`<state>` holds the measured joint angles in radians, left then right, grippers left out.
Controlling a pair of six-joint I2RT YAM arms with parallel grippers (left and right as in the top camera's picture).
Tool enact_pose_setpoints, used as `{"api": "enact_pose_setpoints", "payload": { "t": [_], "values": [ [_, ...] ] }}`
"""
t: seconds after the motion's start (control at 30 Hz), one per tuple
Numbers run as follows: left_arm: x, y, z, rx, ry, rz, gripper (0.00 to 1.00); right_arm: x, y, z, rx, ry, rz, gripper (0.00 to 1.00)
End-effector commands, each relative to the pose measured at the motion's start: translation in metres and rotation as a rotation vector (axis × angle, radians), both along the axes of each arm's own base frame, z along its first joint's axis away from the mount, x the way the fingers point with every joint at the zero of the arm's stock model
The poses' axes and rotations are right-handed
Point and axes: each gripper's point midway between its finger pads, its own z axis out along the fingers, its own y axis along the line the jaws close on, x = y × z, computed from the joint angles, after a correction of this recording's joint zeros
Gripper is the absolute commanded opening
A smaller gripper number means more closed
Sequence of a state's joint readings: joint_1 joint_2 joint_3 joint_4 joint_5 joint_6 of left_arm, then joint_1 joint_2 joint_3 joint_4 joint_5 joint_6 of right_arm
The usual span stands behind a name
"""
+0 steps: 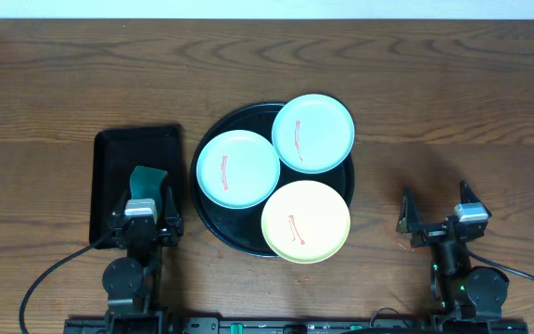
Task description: Clean dirty plates on tray and stack at the side
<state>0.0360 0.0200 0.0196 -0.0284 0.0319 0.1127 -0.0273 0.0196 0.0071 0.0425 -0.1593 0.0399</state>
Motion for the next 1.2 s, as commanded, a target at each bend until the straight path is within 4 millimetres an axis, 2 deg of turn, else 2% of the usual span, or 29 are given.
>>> {"api": "enact_pose_setpoints", "payload": {
  "t": [0.0,0.1,0.17,0.23,0.3,0.43,0.63,0.83,0.93,1.0,1.1,1.17],
  "values": [
    [-0.001,-0.007,0.002,0.001,0.013,-0.041,0.75,-0.002,0.008,0.012,-0.013,-0.019,0.042,0.99],
    [-0.005,-0.007,0.033,0.004,-0.040,-0.040,0.75,-0.003,0.008,0.026,-0.013,-0.022,0.041,0.99],
    [-0.008,-0.007,0.058,-0.008,-0.057,-0.039,0.75,-0.001,0.008,0.046,-0.018,-0.025,0.041,0.99],
    [-0.009,-0.008,0.074,-0.024,-0.043,-0.039,0.75,0.003,0.008,0.062,-0.033,-0.021,0.041,0.99],
    [-0.007,-0.009,0.090,-0.030,0.002,-0.043,0.75,0.011,0.011,0.083,-0.052,0.006,0.059,0.99],
    [-0.002,-0.017,0.118,-0.044,0.102,-0.093,0.75,0.030,0.017,0.109,-0.062,0.097,0.102,0.99],
    [0.010,-0.020,0.150,-0.072,0.308,-0.106,0.75,0.063,0.020,0.129,-0.050,0.312,0.129,0.99],
    [0.019,-0.030,0.157,-0.127,0.572,-0.146,0.75,0.086,0.019,0.119,-0.131,0.607,0.170,0.99],
    [0.025,-0.036,0.148,-0.160,0.715,-0.173,0.75,0.093,0.019,0.105,-0.135,0.779,0.192,0.99],
    [0.034,-0.044,0.141,-0.190,0.760,-0.215,0.75,0.101,0.019,0.098,-0.128,0.832,0.197,0.99],
    [0.042,-0.046,0.129,-0.206,0.810,-0.226,0.75,0.109,0.036,0.089,-0.034,0.860,0.278,0.99],
    [0.048,-0.046,0.120,-0.212,0.843,-0.224,0.75,0.115,0.057,0.093,0.046,0.840,0.396,0.99]
  ]
}}
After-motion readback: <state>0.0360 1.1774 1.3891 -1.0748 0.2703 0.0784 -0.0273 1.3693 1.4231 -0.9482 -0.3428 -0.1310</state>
